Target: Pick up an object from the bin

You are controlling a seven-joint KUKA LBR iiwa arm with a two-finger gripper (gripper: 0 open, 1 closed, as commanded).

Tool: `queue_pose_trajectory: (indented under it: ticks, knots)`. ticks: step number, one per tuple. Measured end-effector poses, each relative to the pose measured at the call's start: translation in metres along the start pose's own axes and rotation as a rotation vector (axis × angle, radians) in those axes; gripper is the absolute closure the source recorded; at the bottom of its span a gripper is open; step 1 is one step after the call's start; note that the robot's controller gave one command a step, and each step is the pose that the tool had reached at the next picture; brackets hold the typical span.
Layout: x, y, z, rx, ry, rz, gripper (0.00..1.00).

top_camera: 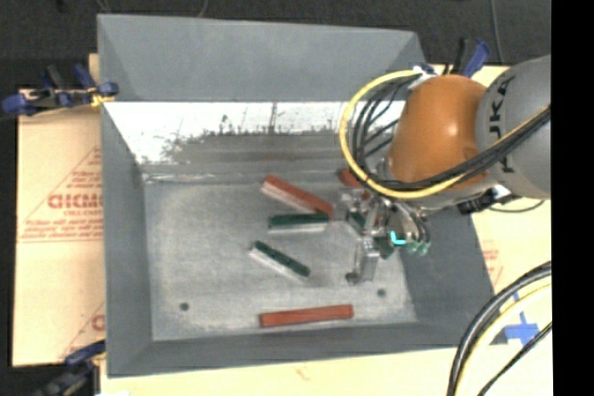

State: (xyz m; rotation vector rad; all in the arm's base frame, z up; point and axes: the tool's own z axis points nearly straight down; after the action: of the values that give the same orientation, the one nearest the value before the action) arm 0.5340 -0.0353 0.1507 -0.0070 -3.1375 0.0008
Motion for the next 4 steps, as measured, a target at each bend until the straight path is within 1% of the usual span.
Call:
queue_pose_trajectory:
  ticks: [1,2,3,4]
  knots:
    - [-0.002,0.000,-0.004,0.000,-0.008,-0.001,0.00]
    - [-0.056,0.016,0.040,-0.002,-0.013,0.131,0.00]
    - [-0.098,0.027,0.024,0.001,-0.009,-0.061,0.00]
    - [-0.104,0.040,0.028,-0.002,-0.009,0.099,0.00]
